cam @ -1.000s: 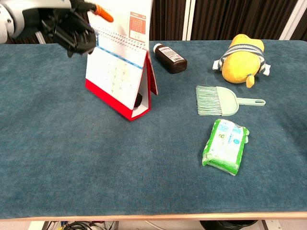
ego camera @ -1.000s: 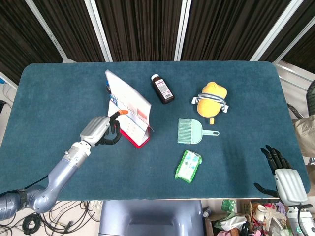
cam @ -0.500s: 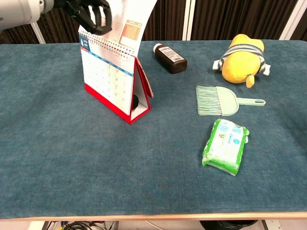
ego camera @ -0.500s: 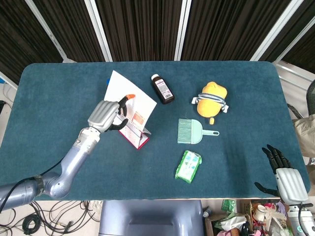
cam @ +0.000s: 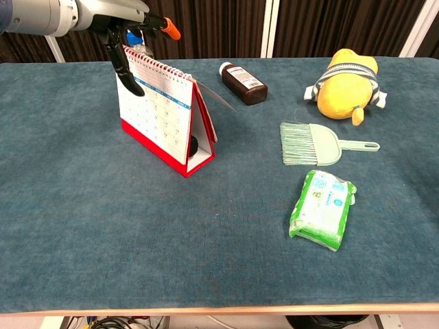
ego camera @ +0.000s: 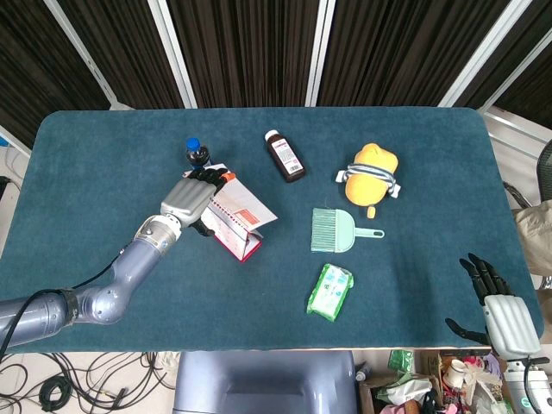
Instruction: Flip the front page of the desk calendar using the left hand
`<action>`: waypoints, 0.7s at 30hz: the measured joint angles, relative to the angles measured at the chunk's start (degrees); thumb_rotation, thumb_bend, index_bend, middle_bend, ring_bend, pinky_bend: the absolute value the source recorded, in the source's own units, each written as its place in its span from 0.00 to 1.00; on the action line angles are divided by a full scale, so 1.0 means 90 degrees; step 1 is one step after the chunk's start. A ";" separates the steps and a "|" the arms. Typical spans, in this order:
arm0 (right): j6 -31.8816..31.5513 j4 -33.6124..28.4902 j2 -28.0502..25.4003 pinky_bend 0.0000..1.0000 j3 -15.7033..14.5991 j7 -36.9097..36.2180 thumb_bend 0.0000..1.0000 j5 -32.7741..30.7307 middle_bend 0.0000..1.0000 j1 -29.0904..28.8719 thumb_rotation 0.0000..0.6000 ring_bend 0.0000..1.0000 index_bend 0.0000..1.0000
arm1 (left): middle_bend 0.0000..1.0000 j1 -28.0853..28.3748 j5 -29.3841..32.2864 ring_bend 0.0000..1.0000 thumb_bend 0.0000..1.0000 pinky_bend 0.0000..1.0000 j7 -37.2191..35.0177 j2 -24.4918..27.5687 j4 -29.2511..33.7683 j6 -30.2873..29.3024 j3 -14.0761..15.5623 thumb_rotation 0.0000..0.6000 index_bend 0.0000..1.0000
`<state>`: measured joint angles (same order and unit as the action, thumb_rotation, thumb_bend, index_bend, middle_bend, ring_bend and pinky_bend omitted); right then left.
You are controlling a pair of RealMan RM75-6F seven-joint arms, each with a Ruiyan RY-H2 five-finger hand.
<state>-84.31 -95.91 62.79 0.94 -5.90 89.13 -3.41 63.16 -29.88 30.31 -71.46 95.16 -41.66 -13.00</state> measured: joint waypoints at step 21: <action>-0.0005 0.0105 0.0052 0.17 -0.0025 0.0173 0.10 0.0100 0.00 -0.0021 1.00 0.00 0.00 | 0.00 -0.2163 -0.3202 0.00 0.04 0.00 -0.1391 0.0706 0.1450 -0.2812 0.0829 1.00 0.00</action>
<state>-84.35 -94.97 63.26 0.71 -4.34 90.03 -3.60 43.70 -58.70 17.79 -65.11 108.21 -66.97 -5.54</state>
